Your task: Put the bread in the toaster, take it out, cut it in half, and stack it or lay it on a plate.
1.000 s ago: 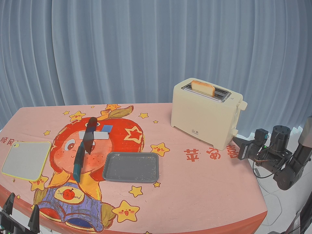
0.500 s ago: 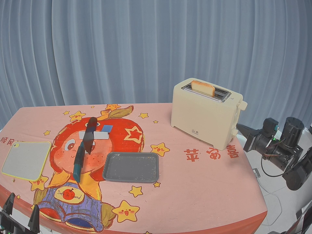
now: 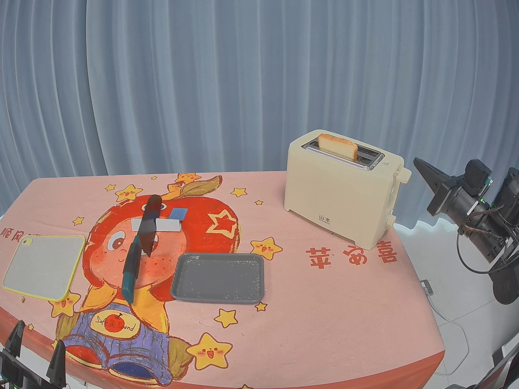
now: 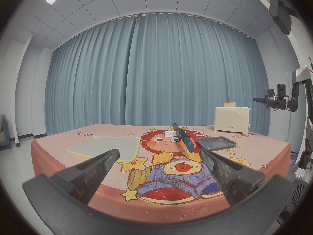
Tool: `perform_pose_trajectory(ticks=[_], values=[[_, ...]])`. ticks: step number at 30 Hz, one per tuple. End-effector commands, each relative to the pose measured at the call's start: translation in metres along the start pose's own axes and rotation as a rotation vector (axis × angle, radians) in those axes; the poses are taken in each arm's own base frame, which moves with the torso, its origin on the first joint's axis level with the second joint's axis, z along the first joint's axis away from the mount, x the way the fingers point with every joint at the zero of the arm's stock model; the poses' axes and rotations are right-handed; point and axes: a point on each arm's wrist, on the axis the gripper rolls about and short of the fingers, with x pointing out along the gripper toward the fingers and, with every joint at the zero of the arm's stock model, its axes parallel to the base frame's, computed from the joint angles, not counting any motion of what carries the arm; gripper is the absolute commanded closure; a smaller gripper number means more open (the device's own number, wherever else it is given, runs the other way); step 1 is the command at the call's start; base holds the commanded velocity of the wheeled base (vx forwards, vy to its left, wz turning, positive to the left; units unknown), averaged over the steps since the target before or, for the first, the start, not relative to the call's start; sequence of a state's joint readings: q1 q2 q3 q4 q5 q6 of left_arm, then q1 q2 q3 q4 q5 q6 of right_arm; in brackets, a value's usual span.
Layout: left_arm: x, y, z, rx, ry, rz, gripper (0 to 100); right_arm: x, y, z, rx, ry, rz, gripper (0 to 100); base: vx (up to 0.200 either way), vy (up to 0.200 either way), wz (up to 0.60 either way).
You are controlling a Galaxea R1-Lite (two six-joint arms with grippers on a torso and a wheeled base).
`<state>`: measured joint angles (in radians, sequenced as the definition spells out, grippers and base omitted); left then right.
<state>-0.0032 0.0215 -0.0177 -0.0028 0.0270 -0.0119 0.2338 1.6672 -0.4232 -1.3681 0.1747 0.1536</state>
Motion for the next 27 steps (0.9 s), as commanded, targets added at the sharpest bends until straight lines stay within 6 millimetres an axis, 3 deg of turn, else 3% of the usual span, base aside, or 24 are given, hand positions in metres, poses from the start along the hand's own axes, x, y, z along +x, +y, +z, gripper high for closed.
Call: perform_pose_trajectory(ticks=[1,9,21,27], values=[[0.001,0.000,-0.005,0.000,0.019,0.001,0,-0.001,-0.001,0.009,-0.008,-0.034,0.000,100,0.000,0.000,0.00],[0.001,0.000,-0.005,0.000,0.019,0.001,0,0.007,-0.015,0.022,-0.025,-0.090,-0.043,100,0.000,0.000,0.00],[0.001,0.000,-0.005,0.000,0.019,0.001,0,0.015,-0.020,0.028,0.031,-0.122,-0.047,100,0.000,0.000,0.00],[0.001,0.000,-0.005,0.000,0.019,0.001,0,0.021,-0.029,0.018,0.028,-0.091,-0.073,100,0.000,0.000,0.00]])
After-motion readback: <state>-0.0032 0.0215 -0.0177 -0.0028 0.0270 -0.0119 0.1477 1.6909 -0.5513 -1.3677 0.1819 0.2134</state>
